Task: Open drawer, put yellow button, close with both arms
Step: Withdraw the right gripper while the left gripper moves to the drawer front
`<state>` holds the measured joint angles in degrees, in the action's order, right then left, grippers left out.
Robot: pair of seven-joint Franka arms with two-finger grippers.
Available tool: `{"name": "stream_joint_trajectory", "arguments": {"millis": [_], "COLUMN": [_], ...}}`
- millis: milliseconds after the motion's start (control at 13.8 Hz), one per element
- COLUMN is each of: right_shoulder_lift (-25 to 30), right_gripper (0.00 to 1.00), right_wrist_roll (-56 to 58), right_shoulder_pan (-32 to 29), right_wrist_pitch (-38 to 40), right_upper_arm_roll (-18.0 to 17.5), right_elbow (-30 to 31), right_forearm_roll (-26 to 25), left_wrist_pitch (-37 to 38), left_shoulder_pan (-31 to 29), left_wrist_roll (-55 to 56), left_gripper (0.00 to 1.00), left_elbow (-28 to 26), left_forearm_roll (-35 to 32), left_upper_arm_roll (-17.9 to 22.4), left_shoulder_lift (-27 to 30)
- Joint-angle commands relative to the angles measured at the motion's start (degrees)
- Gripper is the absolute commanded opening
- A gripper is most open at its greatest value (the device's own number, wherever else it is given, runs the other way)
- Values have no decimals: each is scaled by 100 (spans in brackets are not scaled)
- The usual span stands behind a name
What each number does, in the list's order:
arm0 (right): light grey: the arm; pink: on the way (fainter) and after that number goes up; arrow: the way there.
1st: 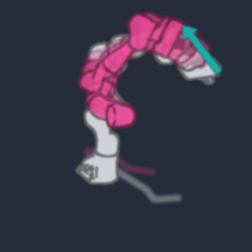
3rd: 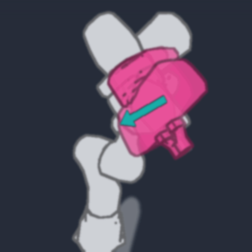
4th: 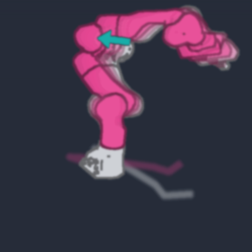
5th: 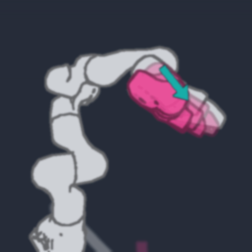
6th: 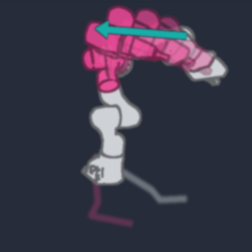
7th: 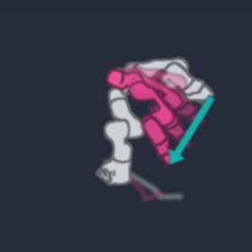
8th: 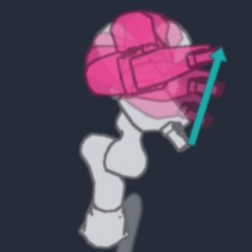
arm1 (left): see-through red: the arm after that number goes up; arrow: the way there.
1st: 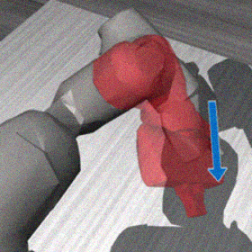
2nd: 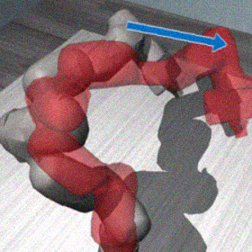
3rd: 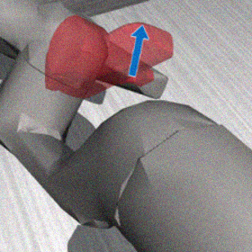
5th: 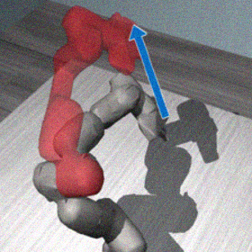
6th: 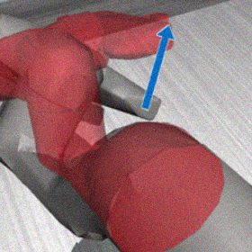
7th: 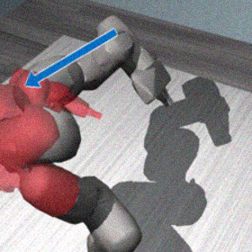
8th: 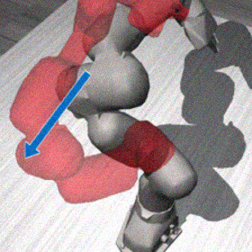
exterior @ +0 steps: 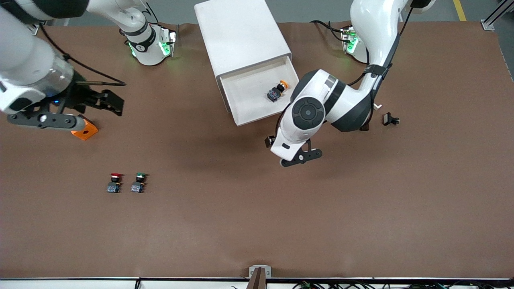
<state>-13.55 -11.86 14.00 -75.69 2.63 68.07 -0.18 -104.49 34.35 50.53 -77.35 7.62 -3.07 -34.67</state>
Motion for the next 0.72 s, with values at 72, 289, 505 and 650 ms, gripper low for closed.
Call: {"name": "stream_joint_trajectory", "arguments": {"millis": [72, 289, 505, 650], "right_shoulder_lift": [178, 178, 151, 134], "right_gripper": [100, 100, 100, 100], "right_wrist_roll": [1218, 1853, 1776, 1748], "right_shoulder_pan": [-721, -1179, -1513, -1724], "right_wrist_pitch": [28, 282, 222, 204], "right_upper_arm_roll": [-113, -104, -113, -113], "right_elbow": [75, 84, 84, 84], "right_forearm_roll": [53, 44, 27, 44], "left_wrist_pitch": [218, 218, 218, 218], "left_shoulder_pan": [238, 335, 344, 344], "left_wrist_roll": [387, 440, 440, 440], "left_gripper": [100, 100, 100, 100], "left_elbow": [-175, -307, -342, -386], "left_forearm_roll": [-59, -50, -15, -6], "left_upper_arm_roll": [-10, -141, -352, -475], "left_shoulder_lift": [188, 320, 320, 311]}}
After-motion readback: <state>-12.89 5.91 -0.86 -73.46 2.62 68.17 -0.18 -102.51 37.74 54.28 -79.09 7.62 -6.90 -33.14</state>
